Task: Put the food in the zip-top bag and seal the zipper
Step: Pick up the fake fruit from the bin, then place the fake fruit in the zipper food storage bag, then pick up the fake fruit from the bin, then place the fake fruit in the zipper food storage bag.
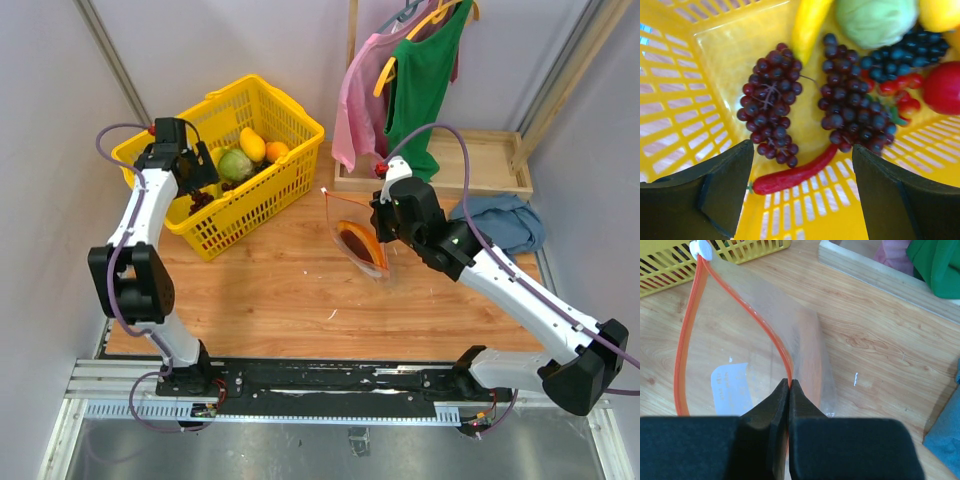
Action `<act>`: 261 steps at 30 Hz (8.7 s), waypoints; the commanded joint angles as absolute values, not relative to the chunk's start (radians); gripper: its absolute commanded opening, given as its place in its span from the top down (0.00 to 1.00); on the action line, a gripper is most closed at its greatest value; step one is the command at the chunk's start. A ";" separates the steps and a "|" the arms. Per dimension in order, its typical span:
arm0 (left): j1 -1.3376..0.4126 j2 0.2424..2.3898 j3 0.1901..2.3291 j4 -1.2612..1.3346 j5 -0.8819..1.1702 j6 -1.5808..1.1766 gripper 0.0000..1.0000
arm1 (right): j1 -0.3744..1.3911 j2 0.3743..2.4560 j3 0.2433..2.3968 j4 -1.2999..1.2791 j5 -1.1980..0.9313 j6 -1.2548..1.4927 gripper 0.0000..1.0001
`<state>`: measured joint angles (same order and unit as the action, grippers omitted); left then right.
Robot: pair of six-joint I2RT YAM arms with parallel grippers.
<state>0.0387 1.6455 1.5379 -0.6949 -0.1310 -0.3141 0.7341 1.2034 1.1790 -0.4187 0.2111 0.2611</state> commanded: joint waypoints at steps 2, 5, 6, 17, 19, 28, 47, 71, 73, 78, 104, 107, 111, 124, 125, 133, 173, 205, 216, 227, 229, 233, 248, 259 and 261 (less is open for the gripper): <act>0.091 1.752 1.579 -0.674 -0.125 -0.298 0.18 | 0.726 1.203 1.168 -0.384 0.200 0.254 0.99; 0.103 1.835 1.600 -0.674 -0.138 -0.296 0.19 | 0.725 1.207 1.163 -0.379 0.194 0.253 0.99; 0.104 1.860 1.607 -0.671 -0.132 -0.297 0.20 | 0.726 1.209 1.161 -0.377 0.193 0.252 0.99; 0.110 2.081 1.645 -0.632 -0.115 -0.301 0.28 | 0.725 1.222 1.149 -0.359 0.173 0.248 0.99; 0.110 2.120 1.659 -0.645 -0.112 -0.298 0.37 | 0.726 1.223 1.145 -0.359 0.170 0.247 0.99; 0.110 2.074 1.644 -0.646 -0.046 -0.290 0.83 | 0.726 1.222 1.147 -0.361 0.171 0.244 0.99; 0.103 1.555 1.521 -0.612 0.091 -0.330 1.00 | 0.726 1.213 1.163 -0.375 0.148 0.261 0.99; -0.240 1.122 1.489 -0.410 0.338 -0.415 1.00 | 0.747 1.232 1.182 -0.359 0.150 0.287 0.99; -0.307 1.099 1.448 -0.349 0.351 -0.447 1.00 | 0.749 1.233 1.184 -0.356 0.150 0.291 0.99; -0.445 1.083 1.377 -0.247 0.328 -0.469 1.00 | 0.749 1.235 1.187 -0.355 0.146 0.297 0.99; -0.786 1.162 1.028 -0.001 0.108 -0.541 1.00 | 0.750 1.217 1.191 -0.350 0.131 0.309 0.99; -0.788 1.179 1.017 -0.012 0.112 -0.562 1.00 | 0.750 1.217 1.189 -0.342 0.122 0.313 0.99; -0.793 1.232 1.039 -0.047 0.125 -0.590 1.00 | 0.749 1.214 1.185 -0.335 0.108 0.316 0.99; -0.795 1.373 1.176 -0.265 -0.010 -0.650 0.94 | 0.749 1.195 1.166 -0.304 0.075 0.304 0.99; -0.795 1.387 1.191 -0.281 -0.016 -0.651 0.91 | 0.750 1.194 1.165 -0.301 0.068 0.304 0.99; -0.795 1.506 1.322 -0.387 -0.098 -0.630 0.69 | 0.750 1.188 1.143 -0.289 0.016 0.305 0.99; -0.163 1.347 1.537 -0.728 -0.110 -0.370 0.18 | 0.748 1.203 1.131 -0.308 0.090 0.287 0.99; 0.104 1.946 1.608 -0.474 -0.150 -0.363 0.33 | 0.733 1.234 1.119 -0.289 0.057 0.239 0.99; 0.106 2.106 1.605 -0.414 -0.101 -0.372 0.39 | 0.717 1.253 1.108 -0.274 0.037 0.239 0.99; 0.106 2.190 1.632 -0.428 -0.125 -0.354 0.58 | 0.705 1.262 1.107 -0.267 0.007 0.242 0.99; 0.107 2.170 1.631 -0.437 -0.120 -0.356 0.67 | 0.705 1.262 1.109 -0.267 0.003 0.244 0.99; 0.104 2.089 1.609 -0.452 -0.112 -0.360 0.82 | 0.704 1.262 1.112 -0.268 -0.009 0.245 0.99; 0.100 1.723 1.524 -0.597 -0.046 -0.378 0.99 | 0.705 1.263 1.127 -0.286 -0.003 0.255 0.99; -0.062 1.433 1.440 -0.591 -0.065 -0.326 1.00 | 0.705 1.265 1.137 -0.295 0.008 0.256 0.99; -0.103 1.358 1.400 -0.564 -0.055 -0.317 1.00 | 0.704 1.263 1.140 -0.297 0.009 0.257 0.99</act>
<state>-0.0357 1.4918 1.4467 -0.6052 -0.0654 -0.3523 0.7254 1.2636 1.1152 -0.3050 -0.0032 0.2562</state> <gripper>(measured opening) 0.422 0.014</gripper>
